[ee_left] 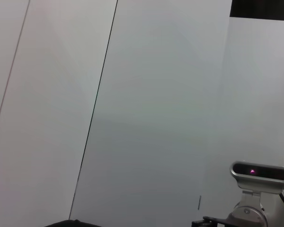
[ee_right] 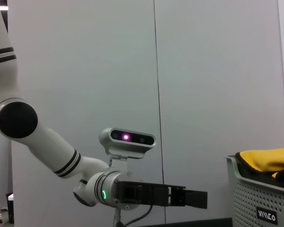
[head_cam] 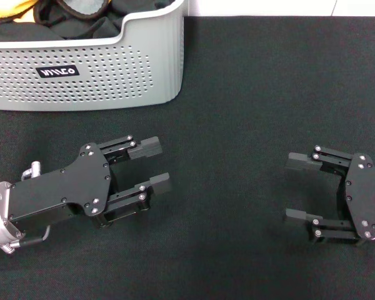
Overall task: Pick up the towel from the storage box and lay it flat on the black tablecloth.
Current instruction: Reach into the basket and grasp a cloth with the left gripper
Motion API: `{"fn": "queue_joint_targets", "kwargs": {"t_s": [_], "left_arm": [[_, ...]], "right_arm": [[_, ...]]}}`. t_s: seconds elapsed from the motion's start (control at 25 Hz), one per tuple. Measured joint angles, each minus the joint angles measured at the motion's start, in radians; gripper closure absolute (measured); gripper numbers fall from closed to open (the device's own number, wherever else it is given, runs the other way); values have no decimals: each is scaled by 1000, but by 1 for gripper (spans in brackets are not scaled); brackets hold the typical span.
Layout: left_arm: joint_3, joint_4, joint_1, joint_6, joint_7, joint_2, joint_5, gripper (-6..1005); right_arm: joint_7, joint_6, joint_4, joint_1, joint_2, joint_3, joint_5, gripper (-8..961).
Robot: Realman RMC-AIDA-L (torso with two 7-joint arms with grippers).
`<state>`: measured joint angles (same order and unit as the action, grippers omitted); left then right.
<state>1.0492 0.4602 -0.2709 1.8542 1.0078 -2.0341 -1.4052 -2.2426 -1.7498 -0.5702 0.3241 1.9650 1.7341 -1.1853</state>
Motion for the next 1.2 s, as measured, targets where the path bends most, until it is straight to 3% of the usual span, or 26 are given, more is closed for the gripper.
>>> {"fn": "queue_joint_targets", "kwargs": {"t_s": [0.52,0.84,1.08,1.2], "left_arm": [[-18,-1,8,-3,-16,-5,19,409],[-248,-6,20,28,-27,-39,205,409],[-259,29,-26,3,-39,-40,336,408],[-261,107,-47,-110,-34,-38,344,408]], "right_arm": [[-7,3,1,-8,1,1,2,207],[-14,11,23,-15,5,1,10,210],[-19,41,26,-16,19,-3,2,212],[-23,43,27,-13,20,-8,0,213]]}}
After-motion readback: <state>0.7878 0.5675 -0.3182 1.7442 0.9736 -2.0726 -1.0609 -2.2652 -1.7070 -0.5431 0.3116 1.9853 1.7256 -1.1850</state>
